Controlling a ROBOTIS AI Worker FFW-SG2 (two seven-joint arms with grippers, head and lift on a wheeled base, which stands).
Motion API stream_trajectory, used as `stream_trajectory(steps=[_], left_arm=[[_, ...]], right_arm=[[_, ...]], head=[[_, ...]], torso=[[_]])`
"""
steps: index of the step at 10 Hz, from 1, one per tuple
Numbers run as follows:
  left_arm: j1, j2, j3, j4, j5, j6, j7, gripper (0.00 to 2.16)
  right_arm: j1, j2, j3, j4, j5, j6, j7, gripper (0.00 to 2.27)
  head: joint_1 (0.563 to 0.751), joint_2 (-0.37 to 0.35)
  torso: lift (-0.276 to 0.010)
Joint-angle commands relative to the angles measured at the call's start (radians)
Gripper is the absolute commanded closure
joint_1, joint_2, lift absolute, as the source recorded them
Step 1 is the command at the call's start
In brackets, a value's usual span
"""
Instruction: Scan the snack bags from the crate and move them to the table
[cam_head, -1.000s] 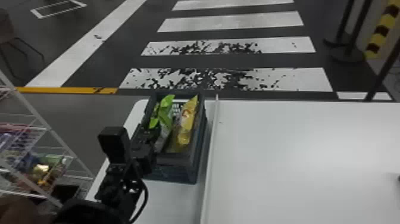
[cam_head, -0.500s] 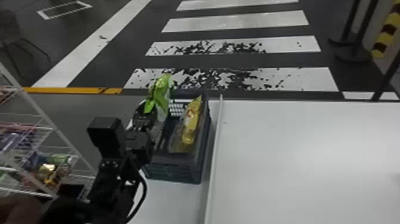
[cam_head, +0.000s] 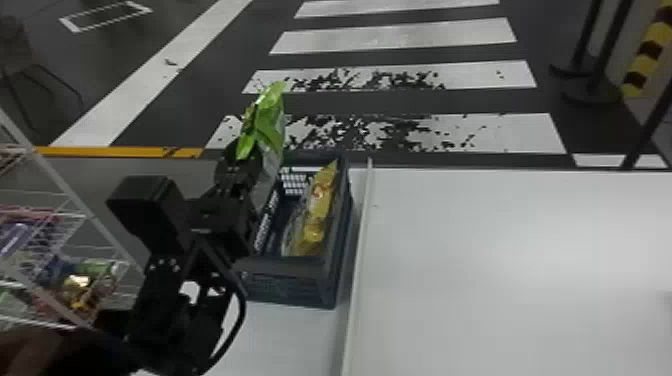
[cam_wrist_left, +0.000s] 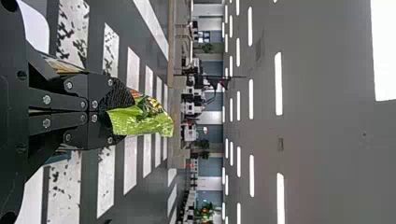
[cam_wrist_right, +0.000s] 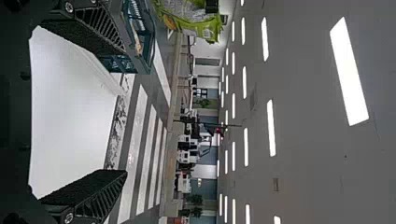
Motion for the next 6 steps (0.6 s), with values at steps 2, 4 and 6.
stream_trajectory(steps=[2, 4, 6], left_arm=[[0.019, 0.009, -0.053, -0.099, 0.011, 0.003, 0.0, 1.98], [0.018, 0.017, -0.136, -0.137, 0.006, 0.009, -0.01, 1.97], [0.0, 0.018, -0.226, -0.137, 0.005, 0.015, -0.026, 1.98]], right_arm=[[-0.011, -0.003, 0.003, 0.012, -0.001, 0.005, 0.0, 0.09], [-0.019, -0.004, 0.01, 0.02, -0.001, 0.005, 0.0, 0.09], [-0.019, -0.004, 0.01, 0.021, -0.002, 0.005, 0.0, 0.09]], head=[[0.695, 0.181], [0.695, 0.128], [0.695, 0.048]], torso=[[-0.095], [-0.095], [-0.095]])
